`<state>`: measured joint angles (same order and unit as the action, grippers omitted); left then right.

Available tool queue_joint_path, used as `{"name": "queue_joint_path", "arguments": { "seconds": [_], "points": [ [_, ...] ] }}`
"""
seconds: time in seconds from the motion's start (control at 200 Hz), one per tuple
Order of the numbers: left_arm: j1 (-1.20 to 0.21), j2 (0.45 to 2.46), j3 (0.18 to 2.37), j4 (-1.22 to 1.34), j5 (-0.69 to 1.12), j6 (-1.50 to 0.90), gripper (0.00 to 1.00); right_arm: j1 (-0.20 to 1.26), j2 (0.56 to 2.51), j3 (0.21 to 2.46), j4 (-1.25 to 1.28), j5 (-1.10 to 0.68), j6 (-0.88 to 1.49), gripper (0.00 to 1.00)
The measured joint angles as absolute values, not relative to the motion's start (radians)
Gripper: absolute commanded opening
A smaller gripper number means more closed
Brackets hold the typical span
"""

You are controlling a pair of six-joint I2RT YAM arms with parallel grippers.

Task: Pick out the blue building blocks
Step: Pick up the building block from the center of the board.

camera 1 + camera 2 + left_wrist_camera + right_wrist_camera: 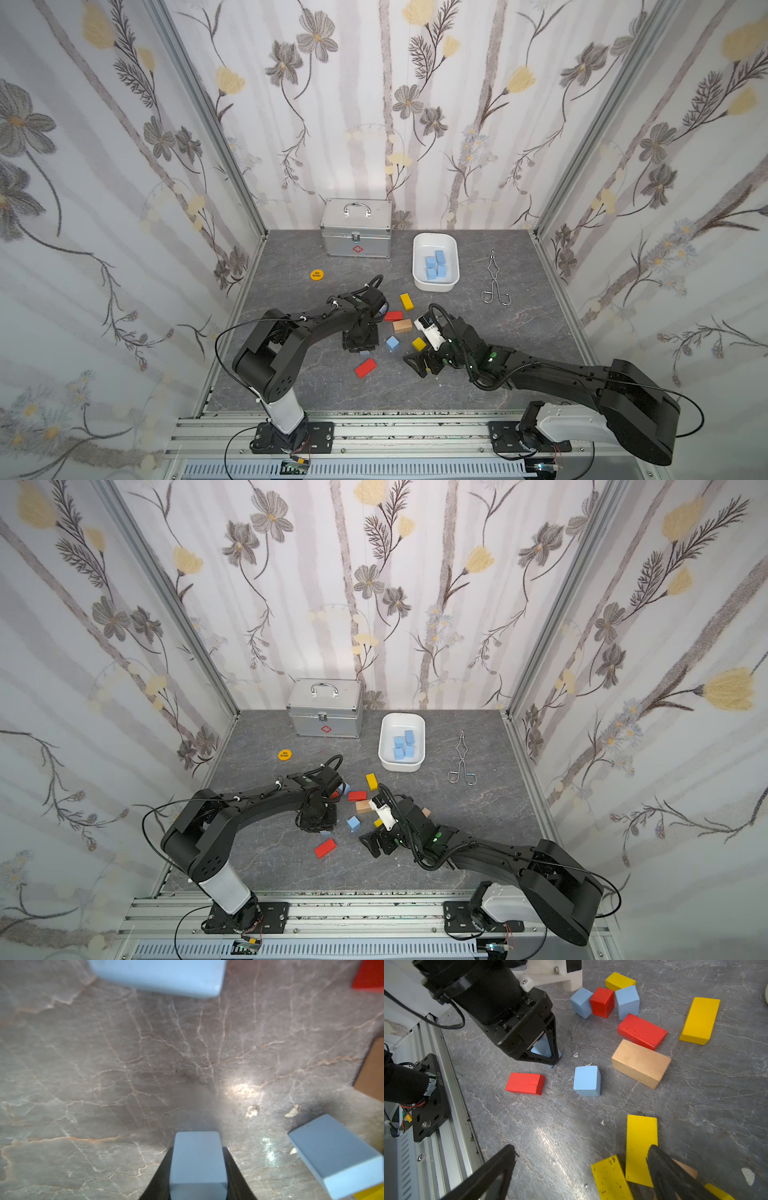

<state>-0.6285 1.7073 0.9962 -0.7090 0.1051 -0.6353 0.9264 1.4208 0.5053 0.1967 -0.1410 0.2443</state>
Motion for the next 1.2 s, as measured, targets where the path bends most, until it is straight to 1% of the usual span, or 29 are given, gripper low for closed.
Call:
{"name": "queue_joint_path", "arguments": {
  "seconds": [0.08, 0.165, 0.205, 0.24, 0.325, 0.67, 0.974, 1.199],
  "points": [
    [-0.628, 1.709, 0.998, -0.711, 0.105, -0.635, 0.23, 0.926, 1.42, 0.505, 0.197, -0.145, 0.241, 1.0],
    [-0.628, 1.709, 1.0, -0.713, 0.104, -0.635, 0.22, 0.927, 1.422, 0.51, 0.196, -0.156, 0.233, 1.0],
    [-0.628, 1.709, 1.0, -0.714, 0.102, -0.635, 0.19, 0.928, 1.426, 0.514, 0.197, -0.157, 0.23, 1.0],
    [-0.628, 1.709, 1.001, -0.715, 0.101, -0.635, 0.15, 0.928, 1.428, 0.515, 0.197, -0.16, 0.23, 1.0],
    [-0.628, 1.709, 1.004, -0.717, 0.097, -0.635, 0.0, 0.928, 1.431, 0.516, 0.197, -0.163, 0.229, 1.0],
    [-0.625, 1.618, 1.065, -0.732, 0.021, -0.602, 0.0, 0.908, 1.39, 0.546, 0.188, -0.152, 0.236, 1.0],
    [-0.616, 1.605, 1.261, -0.775, -0.023, -0.518, 0.0, 0.801, 1.277, 0.569, 0.15, -0.151, 0.266, 1.0],
    [-0.614, 1.694, 1.447, -0.785, -0.029, -0.452, 0.0, 0.707, 1.198, 0.585, 0.139, -0.128, 0.288, 1.0]
  ]
}}
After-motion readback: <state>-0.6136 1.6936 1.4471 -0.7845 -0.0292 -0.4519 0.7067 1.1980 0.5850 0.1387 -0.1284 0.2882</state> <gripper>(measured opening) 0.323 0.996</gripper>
